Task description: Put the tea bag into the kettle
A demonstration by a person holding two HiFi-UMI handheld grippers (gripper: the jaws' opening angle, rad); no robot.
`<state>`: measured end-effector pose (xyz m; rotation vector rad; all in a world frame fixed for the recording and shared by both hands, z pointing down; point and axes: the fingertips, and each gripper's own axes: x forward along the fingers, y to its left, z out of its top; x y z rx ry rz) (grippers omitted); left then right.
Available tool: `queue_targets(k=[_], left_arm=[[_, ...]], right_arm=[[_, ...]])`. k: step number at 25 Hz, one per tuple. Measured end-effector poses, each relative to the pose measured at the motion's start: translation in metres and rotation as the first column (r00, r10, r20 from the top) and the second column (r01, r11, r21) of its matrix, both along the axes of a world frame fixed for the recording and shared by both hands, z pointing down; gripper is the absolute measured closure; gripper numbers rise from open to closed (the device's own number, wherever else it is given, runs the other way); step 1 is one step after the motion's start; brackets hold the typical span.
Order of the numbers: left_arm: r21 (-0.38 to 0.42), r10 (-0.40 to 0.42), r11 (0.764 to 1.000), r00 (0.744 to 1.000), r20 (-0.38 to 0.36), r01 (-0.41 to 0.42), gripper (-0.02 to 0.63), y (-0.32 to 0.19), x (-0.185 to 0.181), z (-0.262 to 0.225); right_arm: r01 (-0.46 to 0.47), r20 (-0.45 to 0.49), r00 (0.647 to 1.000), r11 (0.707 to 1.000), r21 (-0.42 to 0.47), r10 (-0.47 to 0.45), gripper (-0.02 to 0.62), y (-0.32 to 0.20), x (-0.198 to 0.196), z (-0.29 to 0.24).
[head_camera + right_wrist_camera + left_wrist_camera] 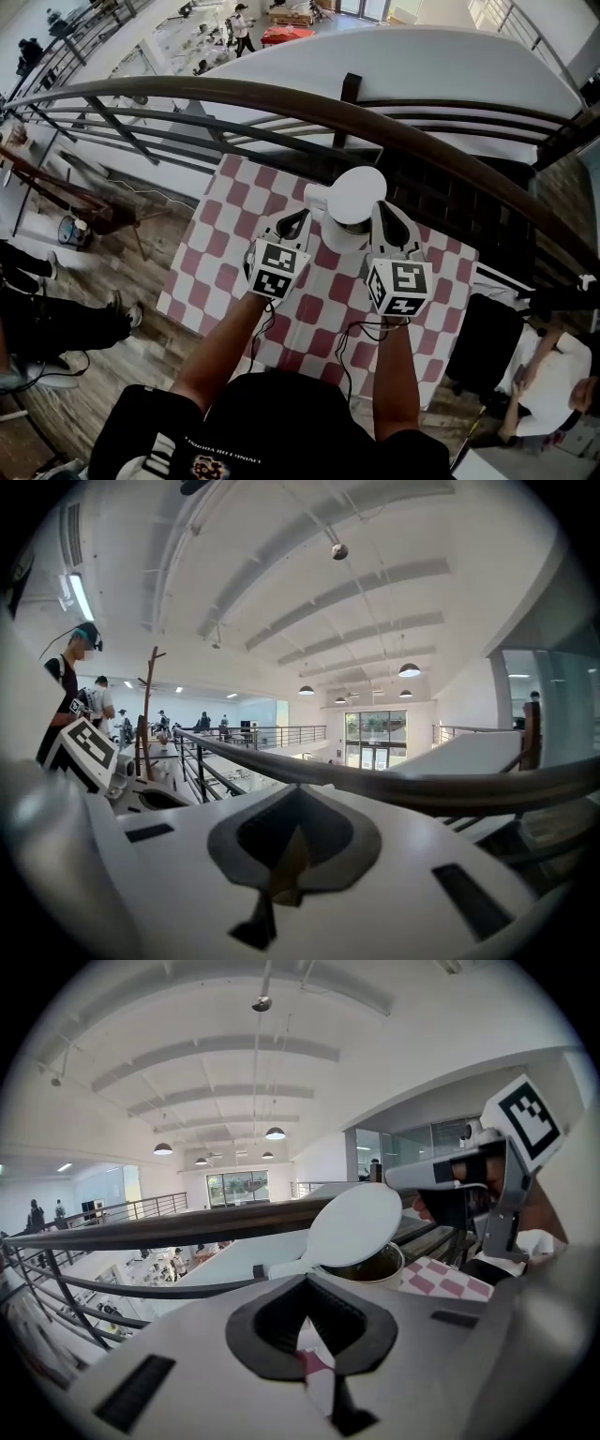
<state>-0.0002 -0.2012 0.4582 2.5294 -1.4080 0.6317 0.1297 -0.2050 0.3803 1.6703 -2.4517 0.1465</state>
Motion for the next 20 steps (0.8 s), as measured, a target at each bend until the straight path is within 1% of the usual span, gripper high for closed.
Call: queue_targets(k=[4,7,9,15,20], left_arm=[[-0.019,0.015,1.0,1.0,-0.001,-0.015,0.607,0.006,0.004,0.01],[-0.027,0.028,0.999,1.0,0.001,-0.028,0.607,0.009,0.01,0.016],[-0.03,0.034,0.999,0.999,0.001,-0.034,0.607,0.009,0.013,0.018],[-0.034,0.046,0.998,0.999,0.002,-0.046,0.607,0.014,0.017,0.022],[-0.039,0.048,0.998,0.999,-0.001,-0.048,0.607,0.02,0.015,0.022]], right_arm=[[-0.075,0.001,0.997,0.993,-0.089,0.075,0.58,0.006,0.021,0.046],[-0.088,0.006,0.996,0.986,-0.145,0.09,0.581,0.009,0.028,0.076],[-0.085,0.014,0.996,0.982,-0.166,0.089,0.581,0.009,0.028,0.089],[-0.085,0.036,0.995,0.986,-0.141,0.091,0.581,0.011,0.03,0.092],[-0.072,0.036,0.996,0.985,-0.154,0.078,0.581,0.015,0.026,0.093]])
